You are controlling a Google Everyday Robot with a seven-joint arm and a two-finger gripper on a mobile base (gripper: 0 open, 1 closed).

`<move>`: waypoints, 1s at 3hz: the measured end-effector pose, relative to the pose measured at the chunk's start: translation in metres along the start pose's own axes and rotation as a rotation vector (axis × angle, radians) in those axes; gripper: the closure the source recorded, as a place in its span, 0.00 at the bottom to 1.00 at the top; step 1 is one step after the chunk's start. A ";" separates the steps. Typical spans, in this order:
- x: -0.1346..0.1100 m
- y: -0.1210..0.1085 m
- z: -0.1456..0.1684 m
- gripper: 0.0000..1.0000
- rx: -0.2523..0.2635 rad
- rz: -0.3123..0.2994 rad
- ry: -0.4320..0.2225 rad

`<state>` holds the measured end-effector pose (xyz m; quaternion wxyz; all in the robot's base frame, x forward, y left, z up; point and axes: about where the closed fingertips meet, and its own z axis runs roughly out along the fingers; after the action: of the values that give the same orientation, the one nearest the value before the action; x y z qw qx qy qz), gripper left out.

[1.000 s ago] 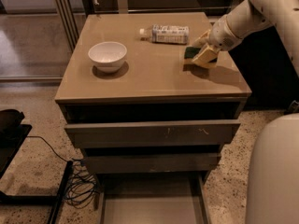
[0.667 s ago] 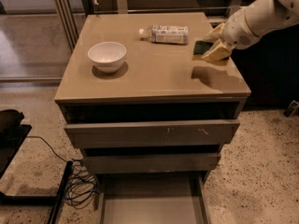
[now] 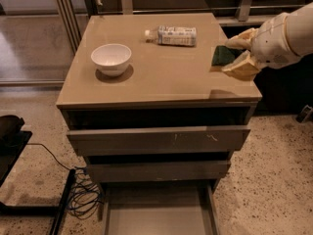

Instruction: Place sponge into bottom drawer

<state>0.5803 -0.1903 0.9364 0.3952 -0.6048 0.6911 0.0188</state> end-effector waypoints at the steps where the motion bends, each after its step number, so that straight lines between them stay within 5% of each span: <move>1: 0.004 0.059 0.006 1.00 -0.019 0.021 -0.005; 2: 0.021 0.117 0.046 1.00 -0.073 0.088 0.004; 3: 0.066 0.193 0.102 1.00 -0.191 0.222 0.034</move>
Offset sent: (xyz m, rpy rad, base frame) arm -0.1242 0.0663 -0.2169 0.0635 0.2828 -0.0482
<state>0.4726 -0.1412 0.7420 0.3197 -0.5599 0.7552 0.1180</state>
